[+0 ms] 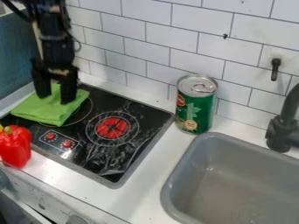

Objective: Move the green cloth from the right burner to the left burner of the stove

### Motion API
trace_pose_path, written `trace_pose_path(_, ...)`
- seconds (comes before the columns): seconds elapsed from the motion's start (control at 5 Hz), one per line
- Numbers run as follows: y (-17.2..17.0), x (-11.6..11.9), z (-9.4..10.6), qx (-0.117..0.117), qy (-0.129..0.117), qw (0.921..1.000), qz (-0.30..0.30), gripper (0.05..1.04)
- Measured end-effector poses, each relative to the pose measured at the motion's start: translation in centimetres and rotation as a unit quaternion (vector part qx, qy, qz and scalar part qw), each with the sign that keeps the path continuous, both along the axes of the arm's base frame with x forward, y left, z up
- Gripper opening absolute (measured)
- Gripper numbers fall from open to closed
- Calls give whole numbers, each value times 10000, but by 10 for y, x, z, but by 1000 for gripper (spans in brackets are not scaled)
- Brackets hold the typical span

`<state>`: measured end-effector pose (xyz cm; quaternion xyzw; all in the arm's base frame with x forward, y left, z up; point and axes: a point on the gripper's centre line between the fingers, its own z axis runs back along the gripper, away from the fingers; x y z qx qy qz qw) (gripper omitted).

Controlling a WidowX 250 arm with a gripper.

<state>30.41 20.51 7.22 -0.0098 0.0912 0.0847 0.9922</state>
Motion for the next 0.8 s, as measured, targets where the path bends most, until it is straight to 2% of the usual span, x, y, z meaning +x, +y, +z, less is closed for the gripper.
trace_pose_path(0.2, 1, -14, 22, -265, -178, 9995, -24, 1000)
trace_pose_path(0.4, 0, -38, 47, -293, -245, 9993, -5, 1000)
trace_pose_path(0.6, -8, -64, 64, -77, -84, 9995, -304, 1000)
trace_pose_path(0.8, -23, -81, 78, 198, -290, 9979, -548, 1000)
